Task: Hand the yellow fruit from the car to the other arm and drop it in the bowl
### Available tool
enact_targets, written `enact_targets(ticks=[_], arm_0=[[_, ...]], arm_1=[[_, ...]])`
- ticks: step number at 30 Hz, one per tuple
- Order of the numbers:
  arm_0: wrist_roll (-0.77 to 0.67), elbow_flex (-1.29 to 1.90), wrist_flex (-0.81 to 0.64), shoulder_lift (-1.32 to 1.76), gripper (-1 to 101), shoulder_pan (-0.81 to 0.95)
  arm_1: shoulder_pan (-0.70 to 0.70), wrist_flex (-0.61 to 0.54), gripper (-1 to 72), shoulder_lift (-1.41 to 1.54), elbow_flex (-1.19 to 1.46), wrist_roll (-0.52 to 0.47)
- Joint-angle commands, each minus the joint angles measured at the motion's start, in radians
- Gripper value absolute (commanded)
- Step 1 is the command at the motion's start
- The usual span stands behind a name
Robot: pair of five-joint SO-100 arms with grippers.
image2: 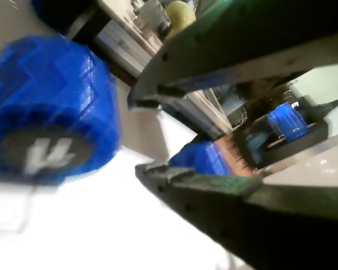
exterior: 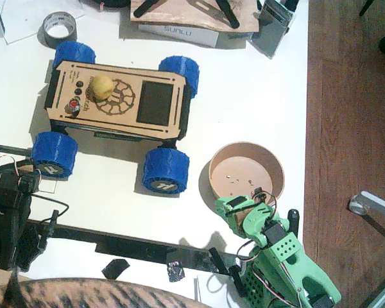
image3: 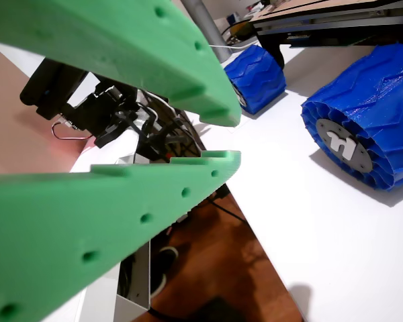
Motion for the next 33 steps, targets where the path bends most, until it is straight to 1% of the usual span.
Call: enact_targets(ticks=[1,5,7,11,16,20,27,31,33], arm_0=[[-0.012,-0.227,0.026,-0.021,11,0.005],[-0.011,-0.522,-0.009,-0.336,9,0.009],[-0.011,-0.647,-0.009,-0.433,11,0.009],[-0.009,-0.861,-0.009,-0.597,17,0.002],[-0.003,-1.065,0.005,-0.922,16,0.006],[-0.002,-1.114,-0.008,-1.057,17,0.009],[0.002,-1.117,-0.107,-1.210,18,0.009],[0.000,-1.120,-0.258,-1.330,25,0.012],[-0.002,-1.120,-0.302,-1.374,27,0.012]], arm_1=[[0.009,-0.018,0.0,0.006,-0.005,0.009],[0.009,-0.018,0.0,0.006,-0.005,0.006],[0.006,-0.018,0.0,0.006,-0.005,0.005],[0.000,-0.018,0.0,0.006,-0.005,0.003],[-0.003,-0.018,0.0,0.006,-0.005,0.003],[-0.003,-0.018,0.0,0.006,-0.006,0.002],[-0.003,-0.018,0.0,0.006,-0.021,-0.003],[-0.005,-0.008,0.0,0.006,-0.043,-0.005],[-0.003,0.005,0.0,0.006,-0.055,-0.005]])
